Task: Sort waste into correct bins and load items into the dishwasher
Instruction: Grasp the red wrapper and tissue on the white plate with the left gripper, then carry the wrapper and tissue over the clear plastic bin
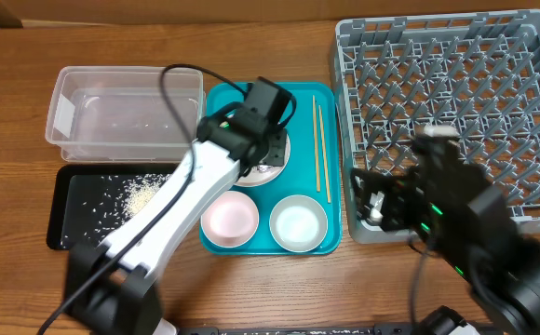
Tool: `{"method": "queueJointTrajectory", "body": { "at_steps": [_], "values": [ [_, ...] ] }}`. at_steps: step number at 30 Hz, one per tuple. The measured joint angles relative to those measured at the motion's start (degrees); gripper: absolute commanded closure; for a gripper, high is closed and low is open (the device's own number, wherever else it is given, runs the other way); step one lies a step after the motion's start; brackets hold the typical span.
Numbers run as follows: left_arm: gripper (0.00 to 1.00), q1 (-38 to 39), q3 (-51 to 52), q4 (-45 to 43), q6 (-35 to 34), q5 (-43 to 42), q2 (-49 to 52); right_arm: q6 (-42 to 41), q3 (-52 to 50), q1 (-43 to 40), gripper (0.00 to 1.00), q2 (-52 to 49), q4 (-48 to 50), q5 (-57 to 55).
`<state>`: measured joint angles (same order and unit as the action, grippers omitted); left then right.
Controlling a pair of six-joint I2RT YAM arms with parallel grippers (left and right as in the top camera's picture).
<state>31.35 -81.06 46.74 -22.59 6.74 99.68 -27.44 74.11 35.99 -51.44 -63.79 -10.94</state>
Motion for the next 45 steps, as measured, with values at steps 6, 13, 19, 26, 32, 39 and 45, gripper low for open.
{"method": "queueJointTrajectory", "body": {
  "at_steps": [6,13,19,26,32,39,45],
  "values": [
    [0.31,0.0,0.0,-7.0,0.1,0.2,10.7,-0.4,0.0,0.0,0.0,4.8,-5.4,0.5],
    [0.96,-0.5,0.0,-9.0,-3.8,0.4,17.2,-0.8,0.0,0.0,0.0,4.2,-8.7,1.3],
    [0.96,-0.5,-1.7,-3.1,-4.7,-0.1,17.5,-0.9,0.0,0.0,0.0,4.2,-8.8,1.6],
    [0.96,-3.4,-9.9,6.9,-3.9,-0.5,6.9,-0.9,0.0,0.0,0.0,4.2,-8.8,1.7],
    [0.96,-12.5,-12.9,9.0,-2.8,4.1,-3.2,-1.0,0.0,0.0,0.0,4.2,-8.7,1.7],
    [0.4,-23.2,-12.3,9.5,-1.4,5.3,2.2,-1.1,0.0,0.0,0.0,4.2,-8.7,2.0],
    [0.4,-21.4,-12.0,8.5,2.3,-1.2,3.5,-1.0,0.0,0.0,0.0,4.2,-8.7,2.8]
  ]
}}
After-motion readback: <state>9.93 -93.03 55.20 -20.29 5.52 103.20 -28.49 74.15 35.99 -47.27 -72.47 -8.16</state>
